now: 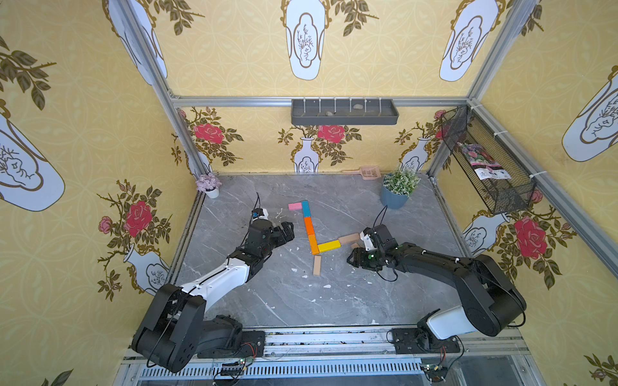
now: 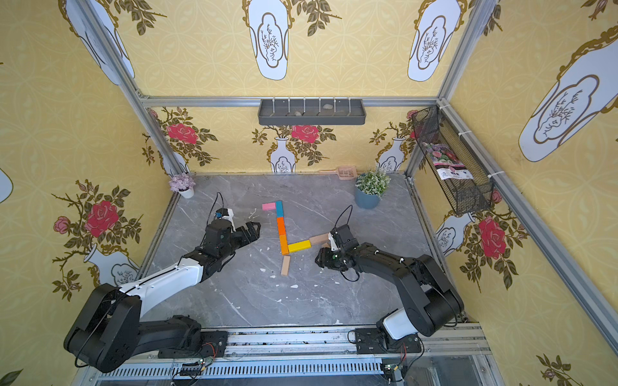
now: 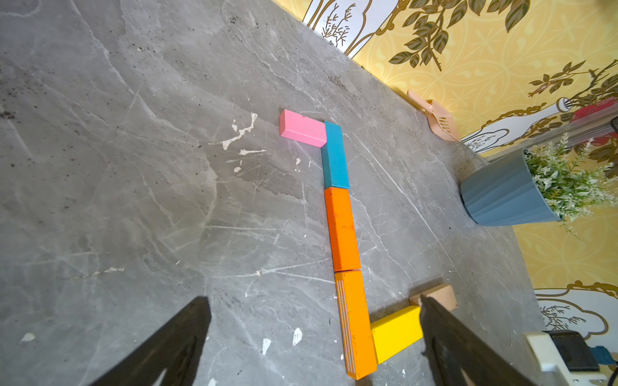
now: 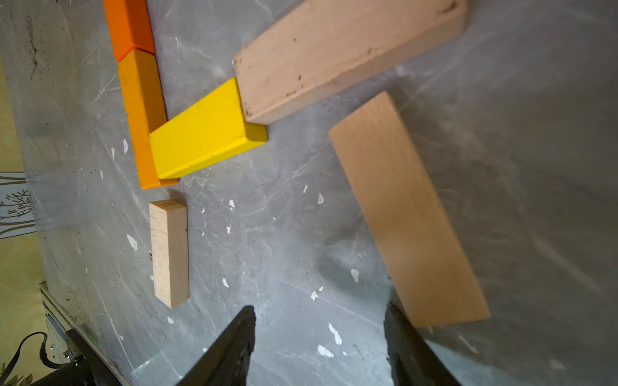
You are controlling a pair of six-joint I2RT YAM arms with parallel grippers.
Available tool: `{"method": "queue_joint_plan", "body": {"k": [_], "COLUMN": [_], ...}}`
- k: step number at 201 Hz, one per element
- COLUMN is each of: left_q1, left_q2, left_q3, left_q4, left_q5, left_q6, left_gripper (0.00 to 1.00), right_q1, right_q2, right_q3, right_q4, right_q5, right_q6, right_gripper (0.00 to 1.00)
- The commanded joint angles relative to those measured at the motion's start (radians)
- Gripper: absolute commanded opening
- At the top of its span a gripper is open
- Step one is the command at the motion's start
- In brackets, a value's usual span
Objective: Assemble a giraffe with building blocks
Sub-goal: Assemble the building block at the center of the board.
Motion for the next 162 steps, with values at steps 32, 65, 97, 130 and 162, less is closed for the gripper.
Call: {"method": "queue_joint_plan", "body": {"k": [32, 65, 97, 130, 162], "left_q1": [0.001, 0.001, 0.001, 0.001, 0.001], "left_q2": [-0.002, -0.003, -0.006, -0.009, -0.012], "left_q3": [-0.004, -0.004, -0.004, -0.006, -0.007], "left_q4": [0.016, 0.016, 0.016, 0.016, 0.016], "left_q5": [-0.008, -0.009, -0.008, -0.007, -0.007], "left_q6": [0.016, 0.016, 0.015, 0.015, 0.016], "left_gripper": [0.99, 0.99, 0.99, 0.99, 0.99], "right_q1": [-0.002, 0.003, 0.000, -0.006, -0.010], "right_q2": [0.030, 0.033, 0.056, 0.079, 0.087], "right_q3": [0.022, 0.031, 0.053, 0.073, 0.081], "right_q4": [-0.016, 0.010, 0.006, 0.000, 0.004], "right_q5": [0.034, 0.014, 0.038, 0.055, 0.060], "right_q6": [-0.008, 0.010, 0.000, -0.013, -0.011], "right_gripper": [0.62, 0.62, 0.62, 0.62, 0.62]}}
